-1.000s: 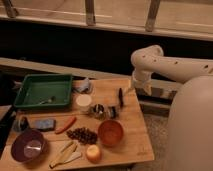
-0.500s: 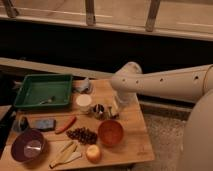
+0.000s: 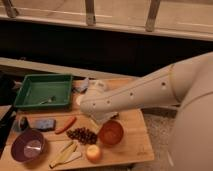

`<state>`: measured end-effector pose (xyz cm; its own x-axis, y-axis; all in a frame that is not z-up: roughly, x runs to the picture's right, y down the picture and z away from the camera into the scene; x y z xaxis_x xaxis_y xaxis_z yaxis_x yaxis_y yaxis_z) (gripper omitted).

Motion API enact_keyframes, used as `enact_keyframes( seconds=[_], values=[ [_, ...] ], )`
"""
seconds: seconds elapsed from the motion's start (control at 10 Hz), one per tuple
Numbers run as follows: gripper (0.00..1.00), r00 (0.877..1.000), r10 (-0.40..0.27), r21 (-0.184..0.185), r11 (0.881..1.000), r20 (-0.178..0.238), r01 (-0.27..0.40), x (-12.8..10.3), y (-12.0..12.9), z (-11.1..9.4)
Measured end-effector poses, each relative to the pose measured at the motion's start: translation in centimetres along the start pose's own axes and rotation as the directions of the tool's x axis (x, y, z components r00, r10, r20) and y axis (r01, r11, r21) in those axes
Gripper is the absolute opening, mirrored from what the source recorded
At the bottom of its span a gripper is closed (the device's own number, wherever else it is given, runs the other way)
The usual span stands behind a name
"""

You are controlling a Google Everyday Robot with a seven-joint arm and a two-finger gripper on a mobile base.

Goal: Place apple in paper cup

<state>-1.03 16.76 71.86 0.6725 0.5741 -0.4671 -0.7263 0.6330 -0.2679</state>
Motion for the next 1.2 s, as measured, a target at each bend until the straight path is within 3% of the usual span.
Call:
enact_keyframes(
  seconds=[0.2,0.4,0.6,0.8,1.2],
  values=[
    [0.80,0.998,-0.045,-0.002,0.999,-0.032,0.045,-2.8,3.3,-0.3],
    [0.80,0.996,-0.062,-0.015,0.998,-0.059,0.061,-4.2,5.0,-0.8],
    [0.80,0.993,-0.071,-0.028,0.997,-0.095,0.068,-4.1,5.2,-0.8],
    [0.80,0.985,-0.068,-0.043,0.997,-0.160,0.061,-2.3,4.3,-0.6],
    [0.80,0.984,-0.067,-0.043,0.997,-0.164,0.061,-2.2,4.3,-0.6]
  ],
)
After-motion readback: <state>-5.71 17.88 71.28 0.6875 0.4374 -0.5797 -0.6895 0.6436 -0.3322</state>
